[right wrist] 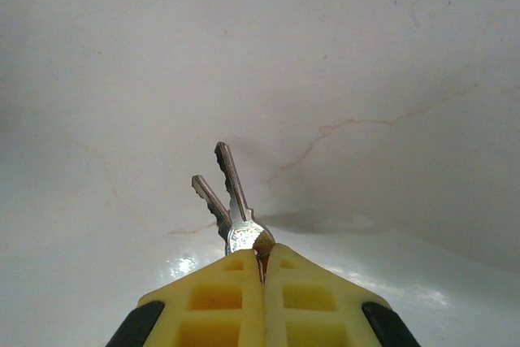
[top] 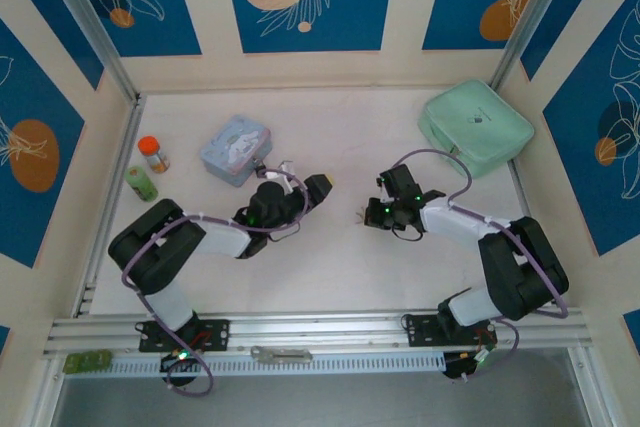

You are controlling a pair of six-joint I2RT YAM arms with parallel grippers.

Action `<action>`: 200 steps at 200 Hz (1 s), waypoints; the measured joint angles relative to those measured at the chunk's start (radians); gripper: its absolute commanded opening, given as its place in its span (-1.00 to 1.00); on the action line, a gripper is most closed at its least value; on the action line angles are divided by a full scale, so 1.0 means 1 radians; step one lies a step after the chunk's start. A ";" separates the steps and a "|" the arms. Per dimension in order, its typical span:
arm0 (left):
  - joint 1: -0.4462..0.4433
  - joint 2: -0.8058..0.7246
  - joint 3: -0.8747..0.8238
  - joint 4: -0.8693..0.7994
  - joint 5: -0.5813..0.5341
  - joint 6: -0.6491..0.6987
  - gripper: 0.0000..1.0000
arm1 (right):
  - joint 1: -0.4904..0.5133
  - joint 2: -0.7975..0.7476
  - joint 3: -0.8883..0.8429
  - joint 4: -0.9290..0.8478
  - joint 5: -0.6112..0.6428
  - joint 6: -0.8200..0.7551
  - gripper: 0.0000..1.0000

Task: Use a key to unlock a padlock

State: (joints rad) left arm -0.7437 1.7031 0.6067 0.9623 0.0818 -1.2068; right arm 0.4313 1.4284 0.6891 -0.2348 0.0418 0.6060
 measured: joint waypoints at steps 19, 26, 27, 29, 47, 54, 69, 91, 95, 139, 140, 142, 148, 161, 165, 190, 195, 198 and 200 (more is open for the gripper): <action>-0.010 0.019 0.000 0.013 0.008 -0.018 0.55 | -0.022 -0.017 -0.025 0.032 -0.033 0.000 -1.00; -0.013 0.030 0.000 0.025 0.015 -0.024 0.53 | -0.027 -0.026 -0.037 0.043 -0.046 -0.002 -1.00; -0.014 0.032 0.000 0.027 0.016 -0.024 0.52 | -0.028 -0.026 -0.037 0.044 -0.047 -0.002 -1.00; -0.014 0.035 0.000 0.030 0.017 -0.023 0.52 | -0.029 -0.029 -0.041 0.047 -0.050 -0.004 -1.00; -0.021 0.069 0.001 0.059 0.041 -0.039 0.42 | -0.040 -0.050 -0.058 0.066 -0.076 -0.020 -1.00; -0.023 0.082 0.003 0.070 0.052 -0.042 0.37 | -0.045 -0.055 -0.061 0.071 -0.086 -0.029 -1.00; -0.024 0.107 0.020 0.086 0.087 -0.041 0.32 | -0.057 -0.064 -0.063 0.085 -0.116 -0.047 -1.00; -0.024 0.134 0.069 0.106 0.147 -0.032 0.27 | -0.069 -0.077 -0.063 0.105 -0.170 -0.072 -1.00; -0.024 0.138 0.076 0.109 0.158 -0.031 0.25 | -0.070 -0.081 -0.063 0.108 -0.180 -0.077 -1.00; -0.024 0.157 0.131 0.140 0.269 0.006 0.14 | -0.072 -0.137 -0.063 0.132 -0.253 -0.109 -1.00; -0.024 0.158 0.132 0.140 0.272 0.008 0.14 | -0.072 -0.139 -0.063 0.133 -0.255 -0.109 -1.00; -0.025 0.158 0.133 0.140 0.274 0.009 0.14 | -0.072 -0.142 -0.063 0.135 -0.257 -0.111 -1.00; -0.025 0.159 0.137 0.137 0.285 0.015 0.14 | -0.072 -0.149 -0.063 0.140 -0.263 -0.113 -1.00; -0.025 0.160 0.140 0.126 0.301 0.031 0.14 | -0.072 -0.162 -0.063 0.151 -0.275 -0.116 -1.00; -0.025 0.160 0.142 0.120 0.307 0.037 0.13 | -0.072 -0.165 -0.063 0.153 -0.279 -0.117 -1.00; -0.025 0.164 0.155 0.095 0.329 0.062 0.09 | -0.072 -0.182 -0.063 0.168 -0.299 -0.121 -1.00; -0.025 0.166 0.158 0.091 0.332 0.064 0.09 | -0.072 -0.183 -0.063 0.169 -0.303 -0.121 -1.00; -0.025 0.167 0.160 0.090 0.334 0.066 0.09 | -0.072 -0.183 -0.063 0.170 -0.305 -0.121 -1.00; -0.025 0.167 0.161 0.089 0.335 0.066 0.08 | -0.072 -0.183 -0.063 0.171 -0.305 -0.121 -1.00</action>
State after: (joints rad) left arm -0.7689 1.8698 0.7677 1.0515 0.4168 -1.1412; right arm 0.3595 1.2449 0.6258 -0.0643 -0.2634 0.4854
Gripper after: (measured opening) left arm 0.549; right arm 0.051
